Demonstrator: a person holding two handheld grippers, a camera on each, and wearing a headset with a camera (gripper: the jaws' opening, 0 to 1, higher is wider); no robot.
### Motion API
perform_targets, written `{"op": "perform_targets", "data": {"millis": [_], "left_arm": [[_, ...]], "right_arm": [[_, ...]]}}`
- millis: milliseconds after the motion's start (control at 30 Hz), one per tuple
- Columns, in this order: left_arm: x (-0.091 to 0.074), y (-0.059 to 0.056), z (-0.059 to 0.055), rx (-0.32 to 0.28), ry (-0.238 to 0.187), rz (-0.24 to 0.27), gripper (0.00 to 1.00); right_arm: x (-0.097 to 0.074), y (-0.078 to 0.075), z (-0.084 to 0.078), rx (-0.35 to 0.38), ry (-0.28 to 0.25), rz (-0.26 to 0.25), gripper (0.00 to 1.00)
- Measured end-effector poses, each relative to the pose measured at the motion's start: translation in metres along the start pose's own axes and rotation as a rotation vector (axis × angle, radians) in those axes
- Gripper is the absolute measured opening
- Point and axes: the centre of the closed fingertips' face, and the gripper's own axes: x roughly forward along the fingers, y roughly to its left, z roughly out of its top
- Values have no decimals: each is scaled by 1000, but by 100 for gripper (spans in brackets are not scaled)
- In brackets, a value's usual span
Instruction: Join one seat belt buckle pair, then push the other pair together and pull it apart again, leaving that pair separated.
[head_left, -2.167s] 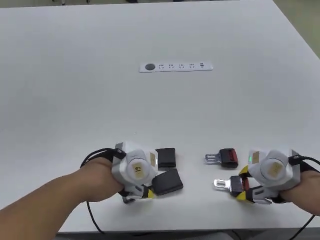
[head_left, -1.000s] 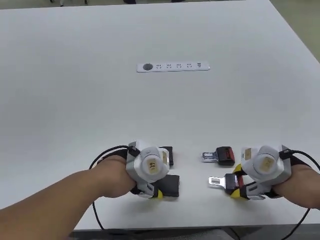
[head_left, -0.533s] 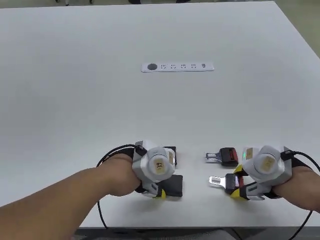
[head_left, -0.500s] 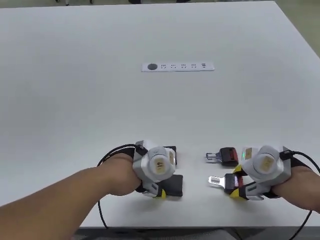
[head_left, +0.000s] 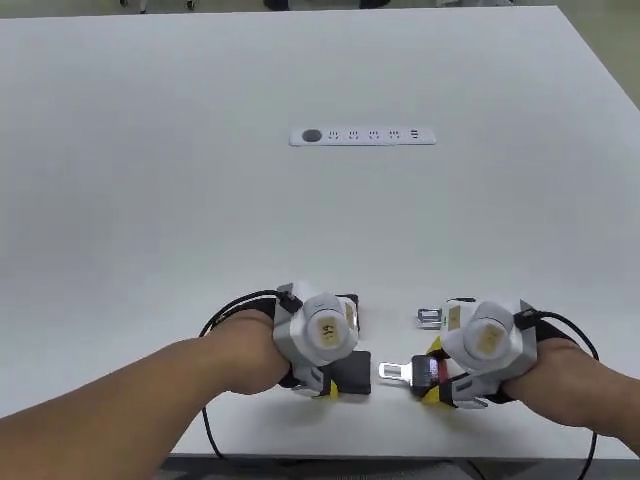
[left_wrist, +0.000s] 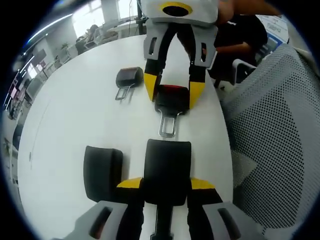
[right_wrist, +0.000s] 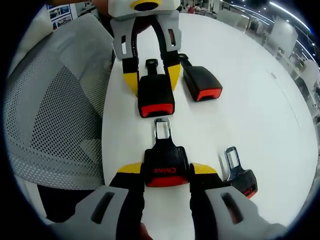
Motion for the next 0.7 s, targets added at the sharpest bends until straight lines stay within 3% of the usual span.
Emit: {"op": "perform_targets", "data": {"millis": [400, 700], "left_arm": [[-1, -1, 1, -18, 10, 16, 33], [0, -2, 2, 14, -14, 7, 32]], "right_arm": [[10, 5, 19, -23, -19, -17, 33], [11, 3, 21, -40, -10, 14, 33]]}}
